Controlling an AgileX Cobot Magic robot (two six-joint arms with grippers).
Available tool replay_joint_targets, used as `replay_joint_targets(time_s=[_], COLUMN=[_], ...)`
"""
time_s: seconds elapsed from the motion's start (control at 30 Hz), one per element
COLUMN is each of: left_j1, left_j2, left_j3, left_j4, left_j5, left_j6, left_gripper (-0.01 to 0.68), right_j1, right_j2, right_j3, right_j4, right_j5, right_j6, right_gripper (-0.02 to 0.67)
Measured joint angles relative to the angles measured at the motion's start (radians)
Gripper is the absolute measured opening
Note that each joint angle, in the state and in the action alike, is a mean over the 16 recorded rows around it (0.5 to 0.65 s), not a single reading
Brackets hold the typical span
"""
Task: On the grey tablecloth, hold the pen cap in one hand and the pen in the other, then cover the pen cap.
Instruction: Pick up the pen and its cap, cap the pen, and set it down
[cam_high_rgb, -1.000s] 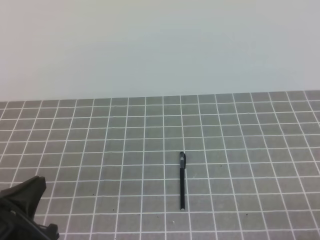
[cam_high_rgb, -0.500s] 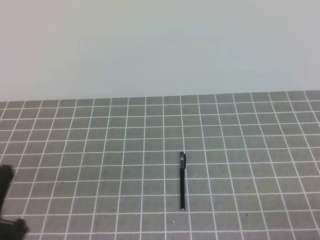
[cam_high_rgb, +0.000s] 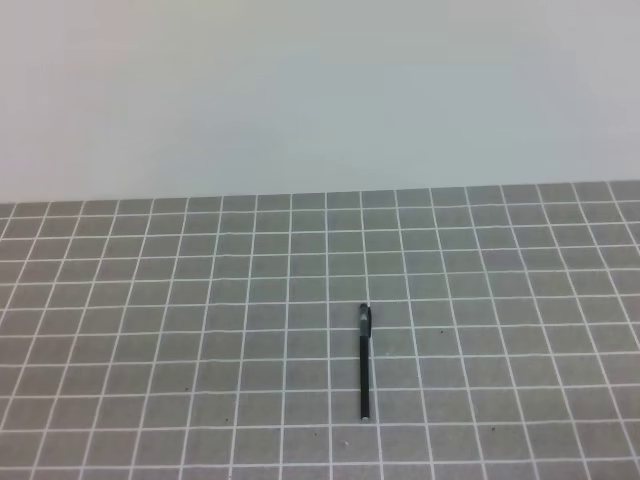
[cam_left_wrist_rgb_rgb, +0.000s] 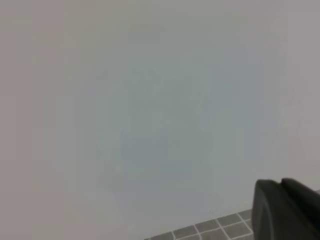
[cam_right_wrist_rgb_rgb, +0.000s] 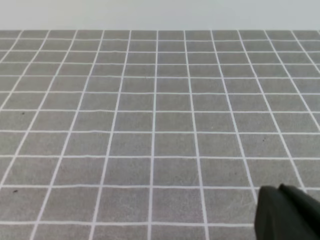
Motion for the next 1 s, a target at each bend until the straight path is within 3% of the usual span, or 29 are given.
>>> replay_joint_targets(time_s=[0.17, 0.27, 0.5, 0.73, 1.0], left_j1=[0.001, 0.001, 0.035, 0.14, 0.266], left_j2=[-0.023, -0.025, -0.025, -0.058, -0.131], left_j3=[0.01, 0.015, 0.032, 0.054, 0.083], left_j4=[0.013, 0.091, 0.493, 0.995, 1.289], left_j5=[0.031, 0.05, 0.142, 0.308, 0.424], left_j6=[-0.016, -0.11, -0.613, -1.203, -1.516], left_gripper=[-0.003, -0.003, -0.003, -0.003, -0.003], right_j1=[0.0, 0.0, 0.0, 0.0, 0.0], right_j2=[0.0, 0.0, 0.0, 0.0, 0.0], right_j3=[0.0, 0.0, 0.0, 0.0, 0.0], right_j4=[0.0, 0.0, 0.0, 0.0, 0.0], right_j5=[0.0, 0.0, 0.0, 0.0, 0.0], right_j6=[0.0, 0.0, 0.0, 0.0, -0.001], right_gripper=[-0.004, -0.004, -0.004, -0.003, -0.003])
